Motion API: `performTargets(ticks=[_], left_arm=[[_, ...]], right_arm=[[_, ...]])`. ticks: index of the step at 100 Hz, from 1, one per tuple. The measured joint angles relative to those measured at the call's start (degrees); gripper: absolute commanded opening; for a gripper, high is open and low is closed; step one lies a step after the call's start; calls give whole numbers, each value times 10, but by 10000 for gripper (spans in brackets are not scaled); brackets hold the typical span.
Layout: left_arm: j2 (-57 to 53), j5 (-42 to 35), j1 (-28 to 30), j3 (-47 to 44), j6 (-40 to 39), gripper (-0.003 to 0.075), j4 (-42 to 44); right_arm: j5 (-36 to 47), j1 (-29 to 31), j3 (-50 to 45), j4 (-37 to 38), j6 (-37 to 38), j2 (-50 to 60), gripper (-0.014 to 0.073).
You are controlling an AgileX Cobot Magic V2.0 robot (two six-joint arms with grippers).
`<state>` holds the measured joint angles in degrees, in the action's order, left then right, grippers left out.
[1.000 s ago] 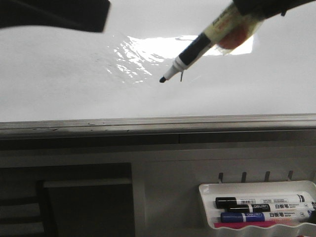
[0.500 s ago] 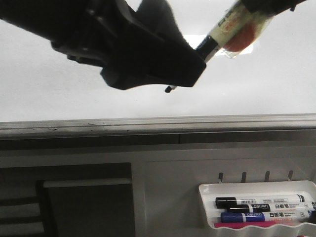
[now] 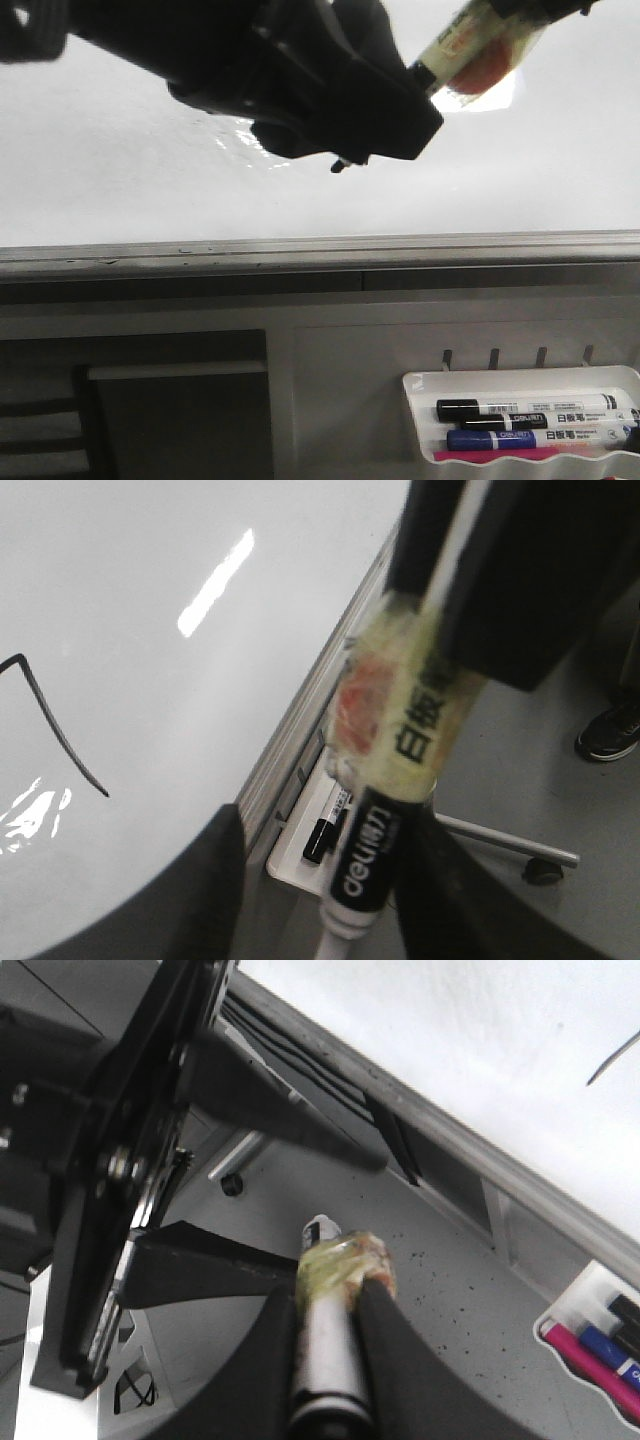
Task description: Write number 7 on whiteboard
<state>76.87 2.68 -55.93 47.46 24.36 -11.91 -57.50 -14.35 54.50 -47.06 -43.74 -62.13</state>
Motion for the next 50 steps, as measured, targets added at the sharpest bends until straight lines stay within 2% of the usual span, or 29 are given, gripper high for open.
performTargets(ticks=[8,15,24,30,34,38,50], left_arm=[[0,0,0,0,0,-13,0],[0,0,-1,0,7,-20,7],[0,3,-3,0,11,-20,10],[0,4,-3,0,11,-20,9],[0,5,-3,0,11,-20,7],[0,5,-1,0,9,-20,3],[0,3,3,0,6,-21,-23]], right_arm=[[10,1,1,-5,0,0,-30],[12,1,1,-7,0,-1,36],[12,2,1,-12,0,-3,223],[9,3,1,-15,-1,-4,387],[3,3,1,-16,-3,-4,442],[-5,3,1,-16,-3,-4,476],[2,6,1,-16,-3,0,477]])
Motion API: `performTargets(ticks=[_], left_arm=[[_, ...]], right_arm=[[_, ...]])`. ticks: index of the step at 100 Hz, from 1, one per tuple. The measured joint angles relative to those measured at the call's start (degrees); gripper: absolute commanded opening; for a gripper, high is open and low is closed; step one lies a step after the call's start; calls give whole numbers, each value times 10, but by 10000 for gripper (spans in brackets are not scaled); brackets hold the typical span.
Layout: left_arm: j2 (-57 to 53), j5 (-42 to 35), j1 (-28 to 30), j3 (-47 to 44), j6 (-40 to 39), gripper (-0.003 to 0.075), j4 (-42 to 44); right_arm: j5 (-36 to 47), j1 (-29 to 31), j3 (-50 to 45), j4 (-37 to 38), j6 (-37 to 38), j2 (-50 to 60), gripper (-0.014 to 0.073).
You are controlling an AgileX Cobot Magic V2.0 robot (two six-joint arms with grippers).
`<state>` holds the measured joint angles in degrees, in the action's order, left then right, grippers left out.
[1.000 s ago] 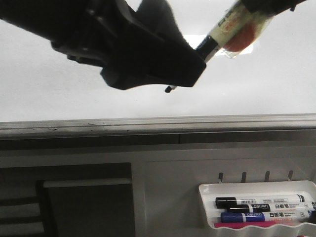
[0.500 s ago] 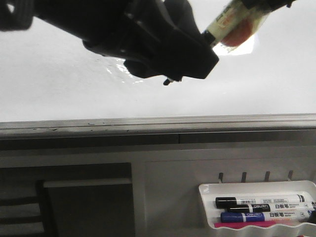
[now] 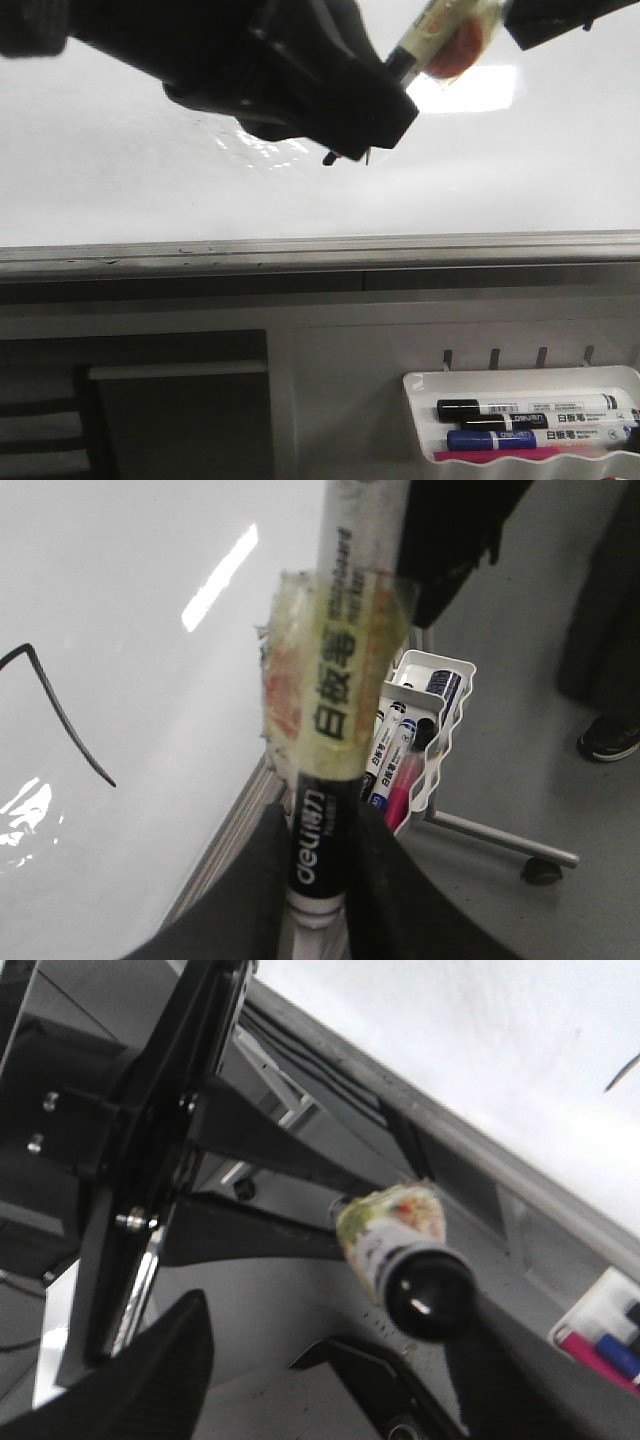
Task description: Write number 7 on whiteboard
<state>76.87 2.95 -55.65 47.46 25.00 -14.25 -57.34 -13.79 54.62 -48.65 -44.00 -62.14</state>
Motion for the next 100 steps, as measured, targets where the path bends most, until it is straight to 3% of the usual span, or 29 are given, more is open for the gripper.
performTargets(ticks=[19,35,47,100], left_arm=[[-29,-4,53,-8,-2,-21,-103],[-75,-68,112,-46,-2,-20,-263],[-78,-115,139,-62,-4,-20,-344],[81,-159,144,-17,-7,-20,-372]], right_arm=[[69,49,0,33,0,70,477],[81,114,-6,75,3,146,477],[85,126,-29,73,10,180,477],[96,126,-50,69,15,187,477]])
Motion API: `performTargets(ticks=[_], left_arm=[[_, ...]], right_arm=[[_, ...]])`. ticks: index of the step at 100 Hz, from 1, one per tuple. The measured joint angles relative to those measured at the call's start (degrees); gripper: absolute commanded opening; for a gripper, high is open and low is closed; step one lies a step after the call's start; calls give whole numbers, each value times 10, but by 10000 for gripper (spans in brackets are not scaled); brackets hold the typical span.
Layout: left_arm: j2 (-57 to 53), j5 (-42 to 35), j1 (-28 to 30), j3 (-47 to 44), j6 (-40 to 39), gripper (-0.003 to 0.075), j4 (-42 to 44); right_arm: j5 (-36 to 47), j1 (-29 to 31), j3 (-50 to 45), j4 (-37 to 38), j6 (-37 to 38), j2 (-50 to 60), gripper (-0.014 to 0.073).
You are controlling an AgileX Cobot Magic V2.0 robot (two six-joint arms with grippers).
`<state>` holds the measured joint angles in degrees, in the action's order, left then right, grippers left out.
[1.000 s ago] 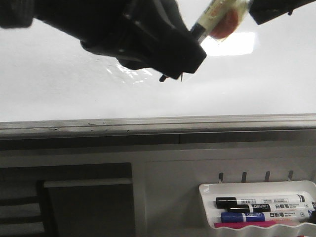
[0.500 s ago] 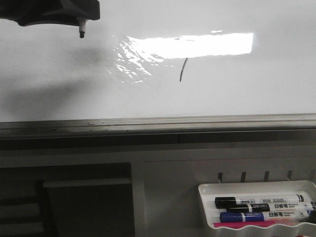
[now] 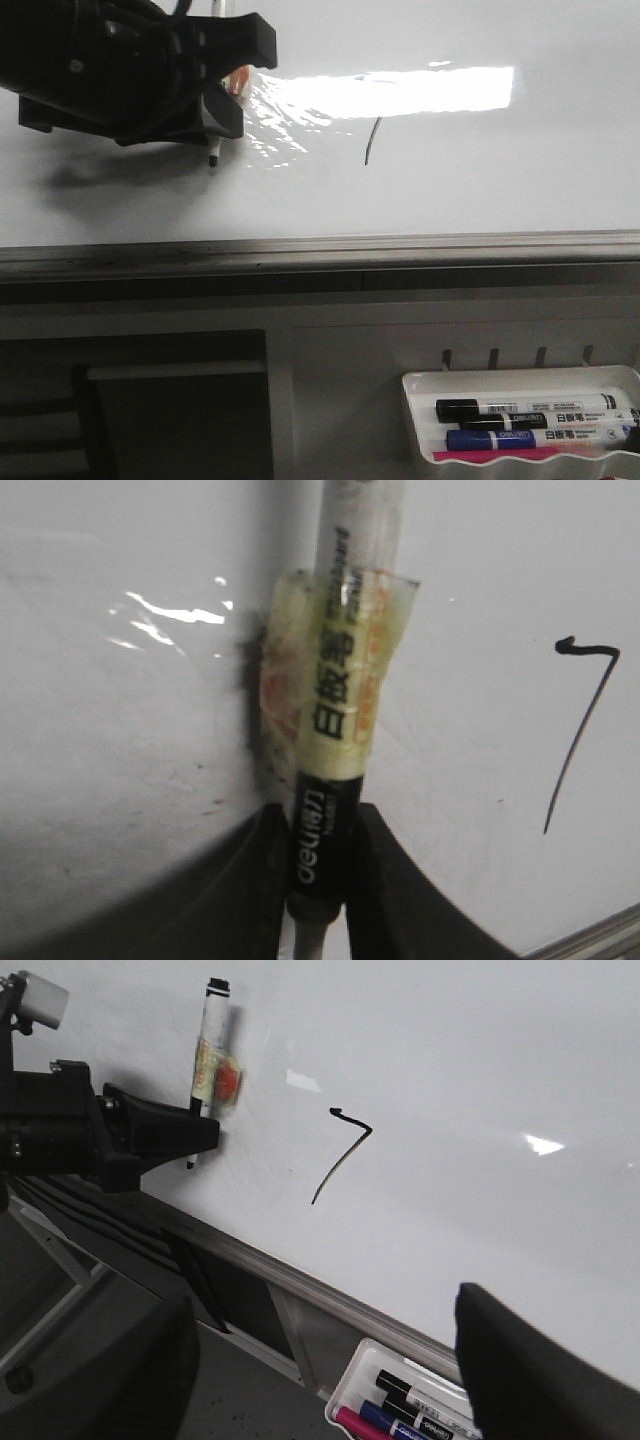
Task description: Write number 7 on whiteboard
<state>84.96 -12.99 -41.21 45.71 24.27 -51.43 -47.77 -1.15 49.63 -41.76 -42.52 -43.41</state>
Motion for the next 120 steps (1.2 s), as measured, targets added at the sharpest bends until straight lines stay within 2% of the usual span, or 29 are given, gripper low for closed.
performTargets(ticks=[21,28,33,37,38,40,50,57,68,80,89,103,108,113,117,120], left_arm=[[5,0,0,5,-1,-16,0],[5,0,0,5,-1,28,0],[5,0,0,5,-1,97,0],[5,0,0,5,-1,197,0],[5,0,0,5,-1,197,0],[5,0,0,6,-1,265,0],[5,0,0,6,-1,494,1],[-3,1,-1,7,-1,564,2],[-22,1,0,6,0,566,2],[-66,9,0,-12,37,566,1],[-112,11,0,-28,72,566,1],[-198,14,0,-46,140,559,0],[-233,14,0,-48,167,528,0],[-263,16,0,-52,187,460,0],[-287,19,0,-55,202,399,0],[-303,22,0,-57,215,326,0]], right_arm=[[1,0,-1,0,0,0,477],[1,0,-1,0,0,0,477],[1,0,-1,0,0,0,477],[2,0,-1,0,0,0,477],[3,0,-1,0,0,0,477],[4,0,-1,0,0,0,477],[4,0,-1,0,0,0,477],[5,0,-1,0,0,0,477],[5,0,-1,-7,0,0,475],[14,0,-1,-26,0,0,420],[36,0,-1,-51,0,1,335],[87,0,-1,-94,1,1,125],[102,0,-1,-101,1,1,25],[112,0,-1,-105,1,1,-62],[117,0,-1,-106,1,1,-66],[120,0,-1,-107,1,1,-61]])
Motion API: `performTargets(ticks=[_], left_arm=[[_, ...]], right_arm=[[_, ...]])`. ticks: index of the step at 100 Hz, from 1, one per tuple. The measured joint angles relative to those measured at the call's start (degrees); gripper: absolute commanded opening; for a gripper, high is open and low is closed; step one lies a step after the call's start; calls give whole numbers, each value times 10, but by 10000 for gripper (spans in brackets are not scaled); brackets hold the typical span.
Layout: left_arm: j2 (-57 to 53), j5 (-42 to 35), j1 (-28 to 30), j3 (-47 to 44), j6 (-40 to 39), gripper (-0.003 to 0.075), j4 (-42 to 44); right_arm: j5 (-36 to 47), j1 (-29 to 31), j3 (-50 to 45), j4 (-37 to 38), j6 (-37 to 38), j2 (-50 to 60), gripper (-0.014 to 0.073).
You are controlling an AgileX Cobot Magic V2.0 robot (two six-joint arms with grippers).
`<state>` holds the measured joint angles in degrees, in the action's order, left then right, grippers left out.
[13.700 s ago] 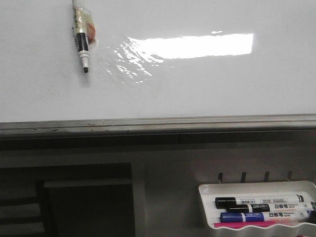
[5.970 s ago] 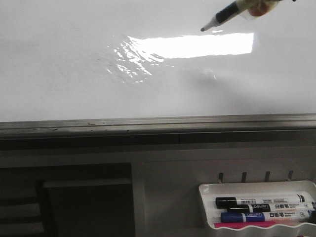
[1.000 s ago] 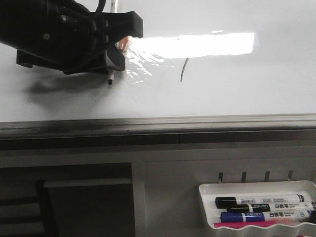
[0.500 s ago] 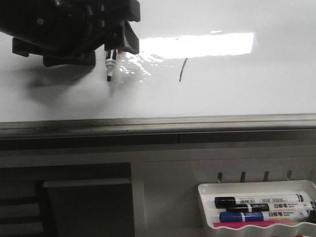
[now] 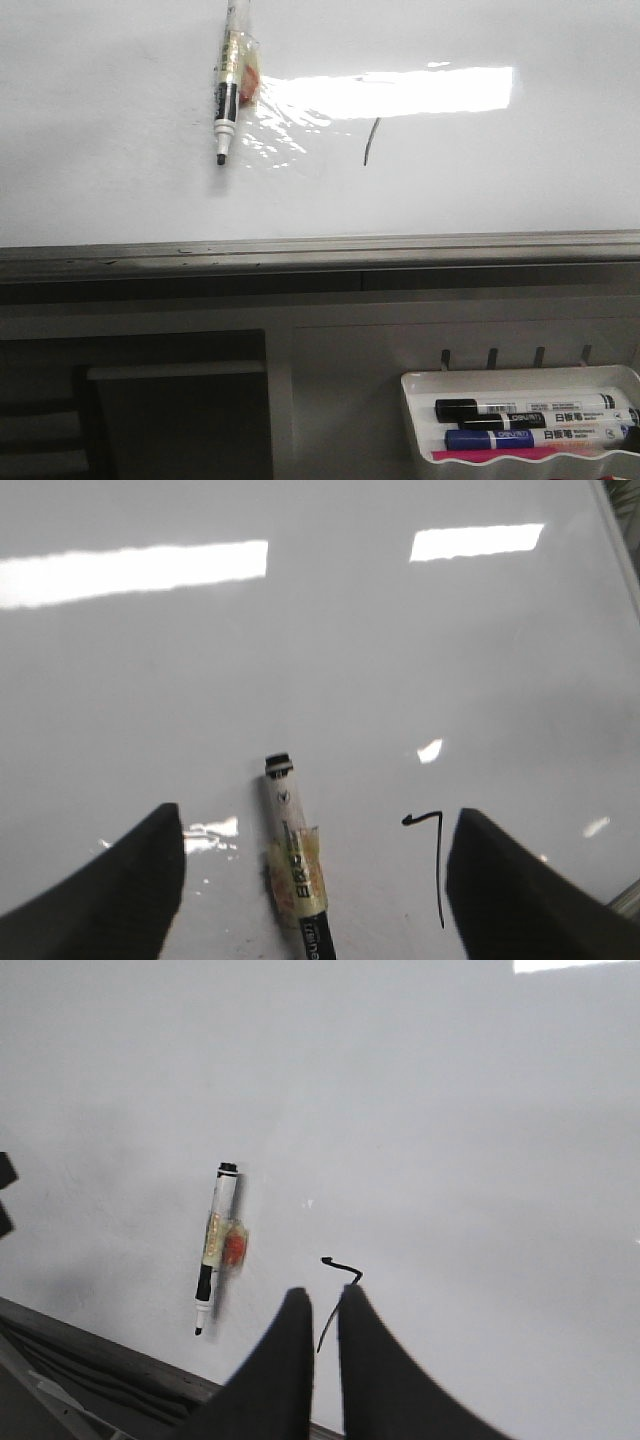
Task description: Write number 7 on whiteboard
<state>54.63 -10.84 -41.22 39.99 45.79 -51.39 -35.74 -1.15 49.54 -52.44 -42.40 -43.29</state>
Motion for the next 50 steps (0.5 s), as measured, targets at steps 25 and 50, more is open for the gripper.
performTargets(ticks=[25,50], left_arm=[[-123,64,0,-43,33,-20,3],[-236,55,0,-158,34,-20,4]], right_arm=[[41,0,-51,-6,-55,66,-62],[113,0,-216,-10,-70,249,-64]])
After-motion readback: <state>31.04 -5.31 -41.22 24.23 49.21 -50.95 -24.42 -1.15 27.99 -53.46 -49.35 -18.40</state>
